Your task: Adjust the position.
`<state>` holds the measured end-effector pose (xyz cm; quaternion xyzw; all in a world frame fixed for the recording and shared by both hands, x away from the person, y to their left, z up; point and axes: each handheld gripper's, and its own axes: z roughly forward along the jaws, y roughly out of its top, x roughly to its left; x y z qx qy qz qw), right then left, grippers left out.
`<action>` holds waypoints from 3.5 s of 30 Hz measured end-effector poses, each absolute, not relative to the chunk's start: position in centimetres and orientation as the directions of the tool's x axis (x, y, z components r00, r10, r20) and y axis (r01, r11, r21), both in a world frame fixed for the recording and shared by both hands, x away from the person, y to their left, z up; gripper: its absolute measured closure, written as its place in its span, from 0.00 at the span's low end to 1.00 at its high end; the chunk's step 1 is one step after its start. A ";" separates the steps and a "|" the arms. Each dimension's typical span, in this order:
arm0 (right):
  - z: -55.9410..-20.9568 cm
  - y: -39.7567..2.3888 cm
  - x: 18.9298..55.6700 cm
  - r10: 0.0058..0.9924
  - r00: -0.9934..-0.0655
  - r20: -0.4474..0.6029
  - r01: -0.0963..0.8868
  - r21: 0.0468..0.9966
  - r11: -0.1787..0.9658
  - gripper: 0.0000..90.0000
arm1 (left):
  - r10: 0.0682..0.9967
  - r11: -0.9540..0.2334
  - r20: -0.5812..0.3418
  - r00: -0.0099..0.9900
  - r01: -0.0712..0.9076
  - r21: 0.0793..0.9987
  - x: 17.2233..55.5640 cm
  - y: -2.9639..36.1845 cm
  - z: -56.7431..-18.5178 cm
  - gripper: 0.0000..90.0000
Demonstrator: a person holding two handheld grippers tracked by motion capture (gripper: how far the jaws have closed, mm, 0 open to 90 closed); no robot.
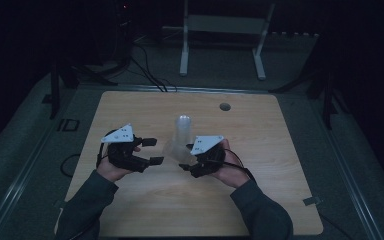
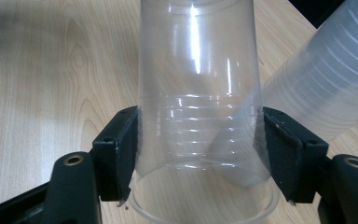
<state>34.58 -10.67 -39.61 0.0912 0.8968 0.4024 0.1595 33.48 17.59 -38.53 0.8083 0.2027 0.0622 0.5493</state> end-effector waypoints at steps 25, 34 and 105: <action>-38.5 -10.0 34.8 0.230 -0.936 -0.265 -0.005 0.666 0.746 0.36 | 0.400 -0.427 -0.063 0.914 0.247 0.870 33.4 17.1 -38.0 0.27; -38.2 -9.7 34.7 0.200 -0.940 -0.278 -0.020 0.627 0.779 0.37 | 0.408 -0.491 -0.021 0.913 0.238 0.838 33.4 16.5 -37.9 0.27; -39.1 -6.9 34.2 -0.002 -0.945 -0.328 -0.134 0.380 0.915 0.37 | 0.256 -0.852 0.198 0.946 0.124 0.509 32.6 11.8 -39.0 0.26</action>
